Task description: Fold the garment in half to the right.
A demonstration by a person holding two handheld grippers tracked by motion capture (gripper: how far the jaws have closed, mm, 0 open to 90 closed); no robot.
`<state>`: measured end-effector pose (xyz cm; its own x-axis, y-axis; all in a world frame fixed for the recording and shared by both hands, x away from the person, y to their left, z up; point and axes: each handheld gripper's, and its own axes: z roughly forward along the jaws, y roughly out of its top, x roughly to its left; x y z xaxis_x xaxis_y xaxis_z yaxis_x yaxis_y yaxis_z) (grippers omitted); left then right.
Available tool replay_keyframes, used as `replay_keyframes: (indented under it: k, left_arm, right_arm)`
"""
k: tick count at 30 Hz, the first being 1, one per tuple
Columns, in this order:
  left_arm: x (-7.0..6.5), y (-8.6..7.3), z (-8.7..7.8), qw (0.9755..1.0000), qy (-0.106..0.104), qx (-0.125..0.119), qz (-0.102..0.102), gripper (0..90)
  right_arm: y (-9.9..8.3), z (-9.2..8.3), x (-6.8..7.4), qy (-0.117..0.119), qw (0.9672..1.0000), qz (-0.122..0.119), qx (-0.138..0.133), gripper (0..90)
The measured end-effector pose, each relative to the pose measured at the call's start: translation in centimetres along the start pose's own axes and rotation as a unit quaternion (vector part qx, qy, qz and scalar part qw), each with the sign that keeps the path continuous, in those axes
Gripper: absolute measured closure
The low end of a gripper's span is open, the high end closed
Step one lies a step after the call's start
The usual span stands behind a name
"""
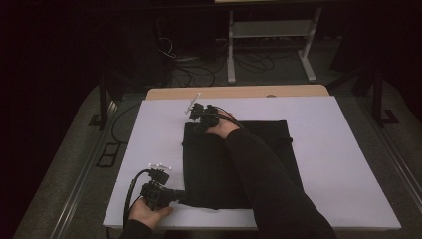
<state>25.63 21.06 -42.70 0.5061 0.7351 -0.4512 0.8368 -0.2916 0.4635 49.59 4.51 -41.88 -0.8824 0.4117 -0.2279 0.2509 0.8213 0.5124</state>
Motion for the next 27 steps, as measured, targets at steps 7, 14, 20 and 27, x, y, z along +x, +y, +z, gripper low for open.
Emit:
replay_keyframes:
  k: [7, 14, 20, 27]
  left_arm:
    - [0.0, 0.0, 0.0, 1.0, 0.0, 0.0, 0.0, 85.3]
    - [0.0, 0.0, -0.1, 1.0, 0.0, -0.002, 0.001, 85.3]
    - [0.0, -0.1, -0.1, 1.0, 0.0, -0.003, 0.001, 85.3]
    - [-0.1, -0.1, -0.2, 1.0, -0.001, -0.005, 0.001, 85.3]
  right_arm:
    - [-0.2, 0.5, -0.2, 0.003, 1.0, 0.002, -0.001, 36.0]
    - [-0.2, 1.2, -0.5, 0.024, 0.9997, 0.007, -0.002, 42.8]
    - [0.1, 1.6, -0.9, 0.045, 0.9988, 0.02, -0.001, 45.8]
    - [0.3, 2.0, -1.7, 0.064, 0.9974, 0.034, 0.0, 46.1]
